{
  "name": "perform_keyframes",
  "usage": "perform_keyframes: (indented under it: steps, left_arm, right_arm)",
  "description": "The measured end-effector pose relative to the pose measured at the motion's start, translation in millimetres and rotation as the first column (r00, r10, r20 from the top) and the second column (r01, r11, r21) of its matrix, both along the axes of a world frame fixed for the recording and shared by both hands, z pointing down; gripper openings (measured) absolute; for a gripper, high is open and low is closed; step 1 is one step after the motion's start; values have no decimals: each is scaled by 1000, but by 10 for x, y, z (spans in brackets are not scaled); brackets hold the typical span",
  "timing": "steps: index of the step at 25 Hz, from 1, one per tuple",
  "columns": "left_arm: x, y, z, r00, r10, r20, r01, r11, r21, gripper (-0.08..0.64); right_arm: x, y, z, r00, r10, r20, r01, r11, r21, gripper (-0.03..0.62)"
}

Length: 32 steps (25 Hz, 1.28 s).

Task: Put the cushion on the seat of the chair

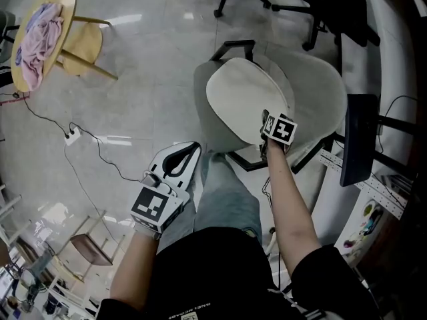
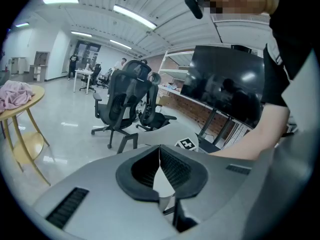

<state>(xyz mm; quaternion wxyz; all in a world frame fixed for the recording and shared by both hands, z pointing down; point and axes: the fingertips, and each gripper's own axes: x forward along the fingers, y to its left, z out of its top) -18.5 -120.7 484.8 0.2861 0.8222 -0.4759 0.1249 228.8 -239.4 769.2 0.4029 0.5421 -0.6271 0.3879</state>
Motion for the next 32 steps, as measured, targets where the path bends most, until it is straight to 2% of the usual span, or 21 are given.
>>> perform_keyframes:
  steps: [3, 4, 10, 19, 24, 29, 32]
  left_arm:
    - [-55, 56, -114, 1000, -20, 1, 20, 1000, 12, 12]
    - [-82, 64, -149, 1000, -31, -1, 31, 999, 18, 12]
    - [-281, 103, -397, 994, -109, -8, 109, 991, 84, 12]
    - [-843, 363, -694, 980, -199, -24, 201, 968, 152, 13]
    - [-1239, 500, -865, 960, -279, -35, 281, 948, 147, 12]
    - [-1460, 659, -1064, 960, -274, -53, 278, 928, 250, 12]
    - [-1616, 741, -1182, 954, -295, -56, 299, 917, 264, 12]
  right_arm:
    - [-193, -10, -271, 998, -60, -6, 60, 997, 55, 35]
    - [-288, -21, -360, 996, -90, 5, 90, 993, 74, 9]
    - [-923, -34, -867, 960, -262, 102, 243, 956, 163, 8]
    - [-1900, 179, -1670, 899, -390, 199, 327, 901, 286, 6]
    - [-2474, 401, -2175, 838, -493, 233, 385, 838, 386, 8]
    - [-2960, 682, -2691, 765, -593, 253, 433, 763, 479, 8]
    - [-3268, 825, -3056, 711, -653, 259, 457, 710, 536, 8]
